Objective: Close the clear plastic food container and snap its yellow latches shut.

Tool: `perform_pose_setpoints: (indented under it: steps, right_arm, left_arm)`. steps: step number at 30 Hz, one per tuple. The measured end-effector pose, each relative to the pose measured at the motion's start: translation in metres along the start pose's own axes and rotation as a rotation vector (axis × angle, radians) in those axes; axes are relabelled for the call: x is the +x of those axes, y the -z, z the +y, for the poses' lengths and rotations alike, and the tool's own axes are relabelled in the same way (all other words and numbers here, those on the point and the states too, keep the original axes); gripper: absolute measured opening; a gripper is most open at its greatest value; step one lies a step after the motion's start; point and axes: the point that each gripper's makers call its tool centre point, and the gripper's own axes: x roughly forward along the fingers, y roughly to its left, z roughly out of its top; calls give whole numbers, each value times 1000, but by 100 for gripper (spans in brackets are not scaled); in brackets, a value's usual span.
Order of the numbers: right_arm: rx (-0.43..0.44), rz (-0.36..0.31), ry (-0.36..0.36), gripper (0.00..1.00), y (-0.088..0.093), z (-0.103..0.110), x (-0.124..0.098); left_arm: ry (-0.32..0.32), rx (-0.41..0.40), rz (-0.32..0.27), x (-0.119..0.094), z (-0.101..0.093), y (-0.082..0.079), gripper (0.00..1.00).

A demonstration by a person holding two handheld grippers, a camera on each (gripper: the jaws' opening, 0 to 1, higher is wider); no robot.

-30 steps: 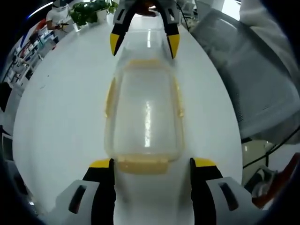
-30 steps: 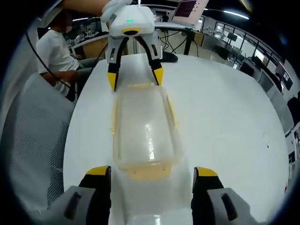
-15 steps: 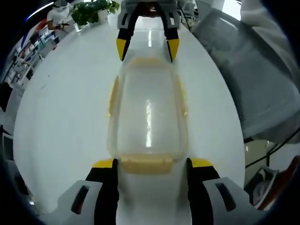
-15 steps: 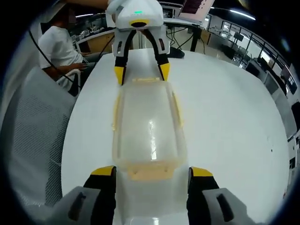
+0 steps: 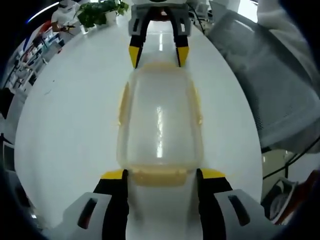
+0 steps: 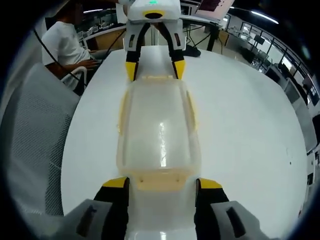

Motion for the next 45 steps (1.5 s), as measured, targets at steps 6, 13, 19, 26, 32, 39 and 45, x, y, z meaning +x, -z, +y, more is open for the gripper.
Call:
perform_pose_setpoints:
  steps: [6,13,19,26,32,39,45]
  right_arm:
    - [1,-2,-9,49,-2,1,1]
    - [-7,-11,-15,48,-2,2,0]
    - [-18,-5,-20,46,-3,4,0]
    - [-29,-2,-23,43,-3,6,0]
    - [-48,1,-26,37,-2,9,0]
    - [-43,6,-24,37,-2,9,0]
    - [-45,16,-19,36,-2,10,0]
  left_arm:
    - [-3,-6,1,0,1,0,54]
    - [-6,-11,3,-1,1,0,52]
    - [-8,-9,4,-1,1,1,48]
    - [-7,-7,6,-1,1,1,46]
    - [-8,-4,7,-2,0,2,39]
    - [-10,10,30,-2,0,2,38]
    - [-5,12,32,-1,0,2,38]
